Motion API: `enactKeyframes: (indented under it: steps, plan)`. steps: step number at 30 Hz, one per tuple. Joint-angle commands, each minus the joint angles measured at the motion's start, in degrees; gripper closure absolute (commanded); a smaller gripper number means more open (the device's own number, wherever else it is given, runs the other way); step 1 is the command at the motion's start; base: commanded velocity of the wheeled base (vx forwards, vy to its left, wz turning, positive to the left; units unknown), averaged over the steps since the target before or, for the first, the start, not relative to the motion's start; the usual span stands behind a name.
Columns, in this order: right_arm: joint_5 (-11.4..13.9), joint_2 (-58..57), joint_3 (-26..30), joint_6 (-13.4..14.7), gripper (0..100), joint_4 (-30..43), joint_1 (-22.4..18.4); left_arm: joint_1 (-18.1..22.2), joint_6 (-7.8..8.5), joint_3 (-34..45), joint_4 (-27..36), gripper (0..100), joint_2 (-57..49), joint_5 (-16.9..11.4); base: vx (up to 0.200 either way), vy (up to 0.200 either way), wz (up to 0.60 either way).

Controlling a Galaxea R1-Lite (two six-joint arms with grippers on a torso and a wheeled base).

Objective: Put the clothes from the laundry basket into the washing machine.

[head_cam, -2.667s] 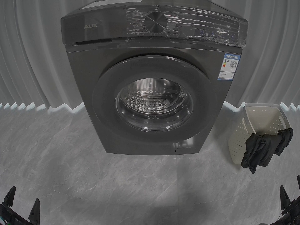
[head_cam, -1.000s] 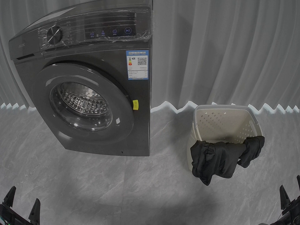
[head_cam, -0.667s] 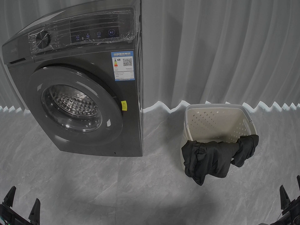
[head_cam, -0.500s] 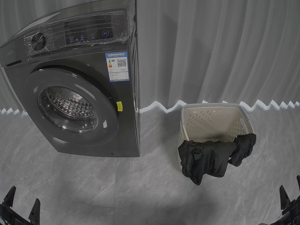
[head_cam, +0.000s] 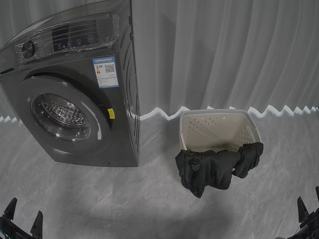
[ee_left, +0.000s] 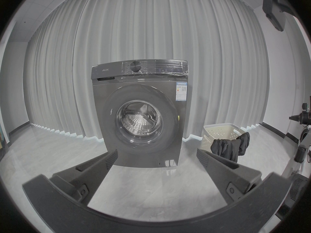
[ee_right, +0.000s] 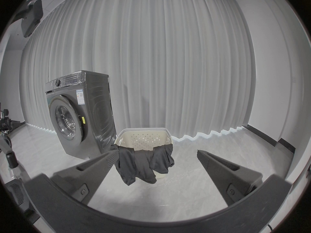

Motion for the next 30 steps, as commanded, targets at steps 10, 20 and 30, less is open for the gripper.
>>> enactKeyframes:
  steps: [10, 20, 30]
  plan:
    - [-0.1, -0.9, 1.0, 0.0, 0, 0.0, 0.0, 0.0, 0.0, 0.9, 0.0, 0, -1.0, 0.0, 0.0, -0.2, 0.0]
    - [0.0, -0.9, 1.0, 0.0, 0, 0.0, 0.0, 0.0, 0.0, 0.9, 0.0, 0, -1.0, 0.0, 0.0, -0.2, 0.0]
    - [0.0, -0.9, 1.0, 0.0, 0, 0.0, 0.0, 0.0, 0.0, 0.9, 0.0, 0, -1.0, 0.0, 0.0, -0.06, 0.0]
